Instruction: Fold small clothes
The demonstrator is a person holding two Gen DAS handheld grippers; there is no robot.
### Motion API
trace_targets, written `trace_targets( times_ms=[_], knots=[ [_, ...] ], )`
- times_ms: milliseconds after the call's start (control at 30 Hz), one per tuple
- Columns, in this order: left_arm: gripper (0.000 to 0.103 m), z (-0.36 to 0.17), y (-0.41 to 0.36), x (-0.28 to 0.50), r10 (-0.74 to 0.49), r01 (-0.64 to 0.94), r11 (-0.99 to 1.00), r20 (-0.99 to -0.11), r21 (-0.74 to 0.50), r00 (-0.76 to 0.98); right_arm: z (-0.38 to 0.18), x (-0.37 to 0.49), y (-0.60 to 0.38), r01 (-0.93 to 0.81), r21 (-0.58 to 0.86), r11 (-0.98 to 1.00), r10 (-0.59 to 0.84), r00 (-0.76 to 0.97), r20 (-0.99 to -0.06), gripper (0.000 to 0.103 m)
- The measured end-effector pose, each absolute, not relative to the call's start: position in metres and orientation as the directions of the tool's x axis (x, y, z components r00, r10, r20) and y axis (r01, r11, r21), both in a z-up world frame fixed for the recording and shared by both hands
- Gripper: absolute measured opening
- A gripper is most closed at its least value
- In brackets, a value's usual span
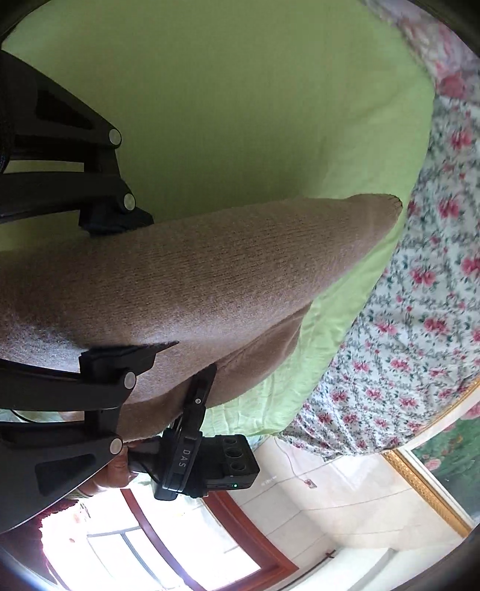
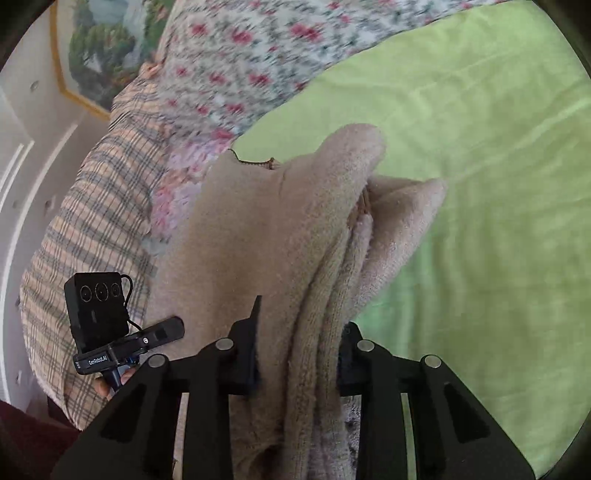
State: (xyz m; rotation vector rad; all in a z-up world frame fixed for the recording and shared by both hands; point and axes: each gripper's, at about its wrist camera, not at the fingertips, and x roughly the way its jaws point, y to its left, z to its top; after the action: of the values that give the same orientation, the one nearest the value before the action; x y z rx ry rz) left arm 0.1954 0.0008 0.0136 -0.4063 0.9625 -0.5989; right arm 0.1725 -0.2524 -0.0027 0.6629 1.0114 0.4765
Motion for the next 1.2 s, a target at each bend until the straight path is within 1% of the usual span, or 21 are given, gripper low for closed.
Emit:
trace_targets(
  times_ms=[67, 100, 133, 200, 233, 300, 333, 367, 467, 600, 633, 667, 700, 733, 800, 833, 900, 933, 1000, 1100, 1200],
  knots=[
    [0.044, 0.009, 0.018, 0.183, -0.616, 0.275, 0.785, -0.653, -0.555, 0.441, -0.016, 0.173, -0.235, -0.063, 0.707, 0.704, 0.659, 0.429, -0.618, 0.03],
    [0.044, 0.003, 0.027, 0.178, -0.604, 0.262, 0.794, -0.665, -0.548, 0.44, -0.022, 0.175, -0.227, -0.056, 0.7, 0.712, 0.654, 0.415, -0.632, 0.03],
    [0.045, -0.009, 0.036, 0.175, -0.591, 0.24, 0.804, -0.684, -0.544, 0.429, -0.033, 0.176, -0.219, -0.04, 0.672, 0.739, 0.629, 0.396, -0.669, 0.03],
    [0.05, -0.029, 0.044, 0.173, -0.574, 0.207, 0.816, -0.71, -0.54, 0.409, -0.043, 0.177, -0.215, -0.022, 0.654, 0.756, 0.609, 0.391, -0.69, 0.033],
    [0.052, -0.033, 0.048, 0.171, -0.581, 0.207, 0.809, -0.697, -0.55, 0.419, -0.045, 0.176, -0.217, -0.013, 0.664, 0.747, 0.615, 0.392, -0.684, 0.036],
    [0.057, -0.03, 0.05, 0.168, -0.592, 0.219, 0.8, -0.678, -0.558, 0.435, -0.042, 0.177, -0.22, 0.006, 0.641, 0.767, 0.59, 0.386, -0.709, 0.046],
    [0.06, -0.025, 0.05, 0.167, -0.583, 0.23, 0.807, -0.676, -0.544, 0.45, -0.037, 0.176, -0.223, 0.015, 0.601, 0.799, 0.548, 0.391, -0.739, 0.056],
    [0.061, -0.022, 0.05, 0.168, -0.575, 0.236, 0.814, -0.676, -0.531, 0.461, -0.031, 0.176, -0.225, 0.016, 0.573, 0.819, 0.519, 0.403, -0.754, 0.061],
    [0.065, -0.018, 0.058, 0.174, -0.555, 0.229, 0.826, -0.678, -0.514, 0.482, -0.009, 0.182, -0.237, 0.032, 0.512, 0.858, 0.434, 0.486, -0.759, 0.062],
    [0.067, -0.015, 0.071, 0.193, -0.553, 0.174, 0.816, -0.659, -0.551, 0.51, -0.011, 0.214, -0.244, 0.03, 0.538, 0.842, 0.451, 0.509, -0.733, 0.062],
    [0.067, -0.014, 0.07, 0.197, -0.548, 0.164, 0.818, -0.66, -0.551, 0.514, -0.019, 0.225, -0.241, 0.019, 0.551, 0.834, 0.471, 0.495, -0.73, 0.057],
    [0.067, -0.014, 0.072, 0.201, -0.541, 0.155, 0.821, -0.661, -0.55, 0.521, -0.023, 0.231, -0.24, 0.013, 0.562, 0.827, 0.487, 0.48, -0.729, 0.023],
    [0.067, -0.014, 0.072, 0.204, -0.529, 0.147, 0.827, -0.665, -0.542, 0.528, -0.025, 0.236, -0.239, 0.015, 0.563, 0.826, 0.489, 0.476, -0.731, 0.015],
    [0.065, -0.012, 0.07, 0.208, -0.511, 0.136, 0.839, -0.675, -0.527, 0.532, -0.015, 0.235, -0.242, 0.002, 0.561, 0.828, 0.479, 0.517, -0.709, 0.012],
    [0.059, -0.008, 0.066, 0.21, -0.489, 0.141, 0.854, -0.682, -0.5, 0.544, 0.0, 0.227, -0.248, -0.014, 0.571, 0.821, 0.475, 0.574, -0.667, 0.011],
    [0.058, -0.007, 0.062, 0.21, -0.469, 0.148, 0.87, -0.693, -0.471, 0.548, 0.005, 0.225, -0.252, -0.006, 0.555, 0.832, 0.45, 0.592, -0.668, 0.011],
    [0.058, -0.009, 0.051, 0.212, -0.443, 0.159, 0.888, -0.712, -0.43, 0.545, -0.002, 0.227, -0.257, 0.019, 0.516, 0.857, 0.413, 0.574, -0.707, 0.011],
    [0.058, -0.011, 0.043, 0.213, -0.426, 0.161, 0.899, -0.728, -0.407, 0.536, -0.015, 0.23, -0.258, 0.048, 0.49, 0.87, 0.389, 0.542, -0.744, 0.011],
    [0.058, -0.014, 0.034, 0.213, -0.39, 0.165, 0.918, -0.746, -0.36, 0.539, -0.033, 0.232, -0.255, 0.068, 0.475, 0.877, 0.383, 0.498, -0.778, 0.011],
    [0.058, -0.012, 0.033, 0.206, -0.369, 0.161, 0.927, -0.753, -0.338, 0.545, -0.04, 0.226, -0.257, 0.084, 0.475, 0.876, 0.376, 0.497, -0.782, 0.011],
    [0.058, -0.001, 0.04, 0.187, -0.373, 0.166, 0.926, -0.746, -0.34, 0.552, -0.025, 0.214, -0.262, 0.099, 0.499, 0.861, 0.383, 0.521, -0.763, 0.018]
  ],
)
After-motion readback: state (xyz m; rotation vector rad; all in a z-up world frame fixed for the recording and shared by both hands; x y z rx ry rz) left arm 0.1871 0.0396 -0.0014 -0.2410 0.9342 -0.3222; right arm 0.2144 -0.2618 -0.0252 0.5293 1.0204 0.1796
